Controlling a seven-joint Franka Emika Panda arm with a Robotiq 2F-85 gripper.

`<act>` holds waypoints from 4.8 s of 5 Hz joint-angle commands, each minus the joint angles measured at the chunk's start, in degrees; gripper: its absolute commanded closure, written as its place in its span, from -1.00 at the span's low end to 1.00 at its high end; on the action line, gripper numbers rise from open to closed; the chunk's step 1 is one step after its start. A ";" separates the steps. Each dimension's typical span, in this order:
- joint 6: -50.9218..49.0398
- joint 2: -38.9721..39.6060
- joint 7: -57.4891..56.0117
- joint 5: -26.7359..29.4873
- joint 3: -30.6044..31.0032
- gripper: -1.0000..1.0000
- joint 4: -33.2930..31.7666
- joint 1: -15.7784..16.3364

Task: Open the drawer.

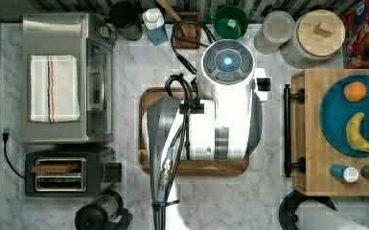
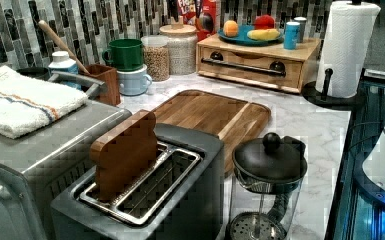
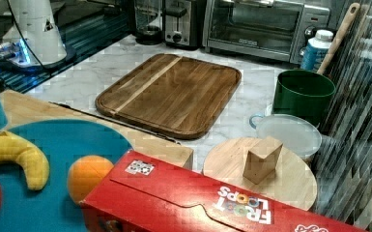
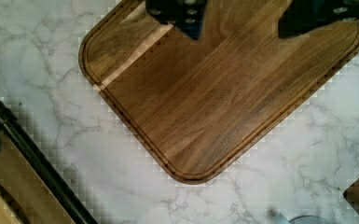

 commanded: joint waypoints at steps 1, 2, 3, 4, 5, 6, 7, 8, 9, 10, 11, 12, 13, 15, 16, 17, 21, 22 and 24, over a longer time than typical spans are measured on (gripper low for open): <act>0.13 0.56 -0.09 -0.06 0.39 -1.00 -0.01 -0.67; 1.93 1.00 -0.34 1.12 0.27 -1.00 -0.87 -0.68; 3.14 1.16 -8.42 1.50 -0.24 -1.00 -2.03 -1.72; 4.54 0.57 -14.92 -0.79 -0.83 -1.00 -3.77 -2.24; 6.88 0.02 -21.55 -3.62 -1.26 -1.00 -5.97 -2.93; 8.33 -0.32 -29.07 -6.09 -1.78 -1.00 -7.68 -3.97; 9.63 -0.83 -36.39 -7.15 -2.44 -1.00 -8.96 -5.31; 12.54 -2.00 -42.42 -7.71 -3.72 -1.00 -10.94 -6.43; 16.78 -2.73 -46.04 -7.89 -3.99 -1.00 -13.90 -8.19; 20.45 -2.62 -47.97 -9.66 -4.39 -1.00 -15.91 -9.41; 25.53 -2.46 -50.13 -10.66 -5.62 -1.00 -18.37 -10.21; 27.53 -1.54 -50.99 -12.56 -5.80 -1.00 -18.77 -11.25; 31.21 0.69 -51.75 -14.33 -5.67 -1.00 -18.52 -12.76; 34.47 4.30 -53.00 -14.44 -6.94 -1.00 -17.49 -12.82; 36.01 5.86 -54.69 -12.02 -7.16 -1.00 -17.30 -13.44; 38.94 6.49 -52.41 -13.33 -7.66 -1.00 -18.57 -13.34; 51.09 14.00 -46.41 -17.14 -9.92 -1.00 -18.28 -13.56; 51.97 15.24 -46.17 -16.27 -9.83 -1.00 -17.79 -13.57; 44.88 13.41 -47.27 -15.00 -8.55 -1.00 -16.71 -12.37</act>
